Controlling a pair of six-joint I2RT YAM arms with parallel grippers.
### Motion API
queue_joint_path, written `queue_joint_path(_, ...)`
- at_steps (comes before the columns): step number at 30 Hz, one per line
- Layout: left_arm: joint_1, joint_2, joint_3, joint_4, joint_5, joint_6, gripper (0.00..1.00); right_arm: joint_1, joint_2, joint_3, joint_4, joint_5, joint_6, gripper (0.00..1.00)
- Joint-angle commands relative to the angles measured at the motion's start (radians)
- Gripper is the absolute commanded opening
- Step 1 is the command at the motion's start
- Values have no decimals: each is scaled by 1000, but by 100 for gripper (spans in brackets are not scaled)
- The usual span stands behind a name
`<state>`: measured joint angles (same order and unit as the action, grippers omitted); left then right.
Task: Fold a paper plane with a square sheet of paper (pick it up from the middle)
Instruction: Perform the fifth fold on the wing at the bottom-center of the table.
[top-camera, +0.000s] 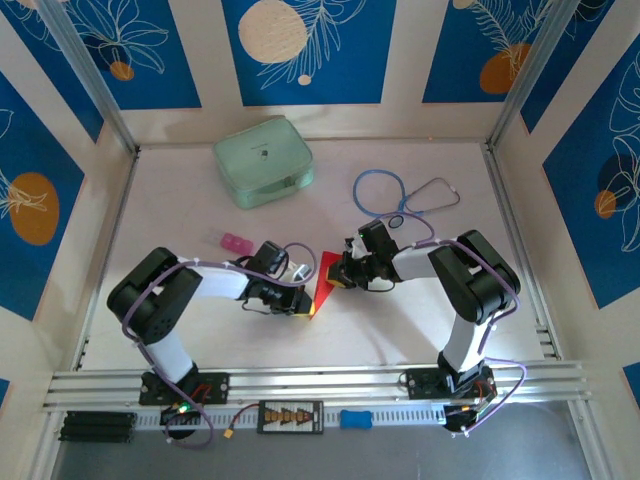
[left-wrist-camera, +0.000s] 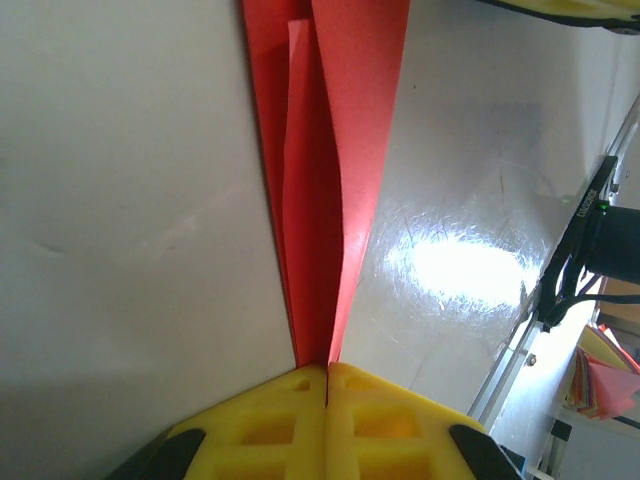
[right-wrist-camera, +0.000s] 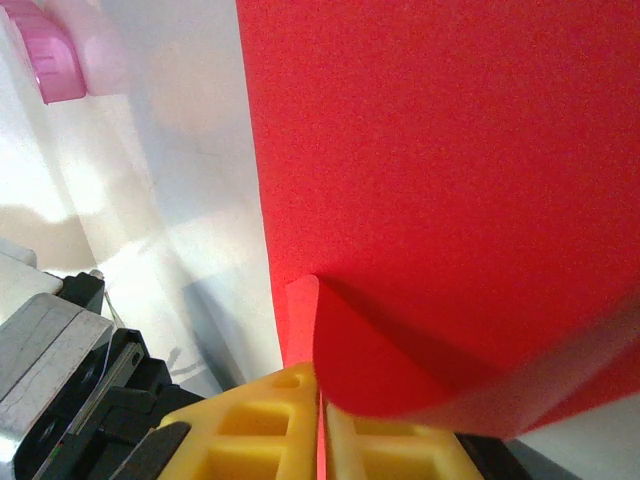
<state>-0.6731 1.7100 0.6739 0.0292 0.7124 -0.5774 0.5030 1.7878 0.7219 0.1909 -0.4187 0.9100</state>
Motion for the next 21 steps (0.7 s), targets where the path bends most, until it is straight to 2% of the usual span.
queue_joint_path(1, -11, 0, -51, -136, -13, 2, 0, -9, 44, -41, -114, 144, 12, 12)
queue_joint_path(3, -11, -3, -54, -137, -14, 0, 2, -8, 45, -41, -116, 144, 12, 12)
queue_joint_path(4, -12, -7, -54, -142, -17, -1, 10, -7, 45, -43, -115, 146, 11, 12)
queue_joint_path(5, -13, -11, -55, -145, -20, 0, 10, -7, 42, -44, -115, 146, 11, 12)
queue_joint_path(10, -13, -29, -79, -143, -19, -10, 8, -7, 42, -48, -116, 152, 14, 12)
queue_joint_path(12, -17, -35, -89, -136, -19, -14, 0, -7, 45, -49, -113, 152, 15, 12)
queue_joint_path(21, -27, -63, -113, -132, -20, -28, 1, -3, 45, -52, -112, 161, 22, 12)
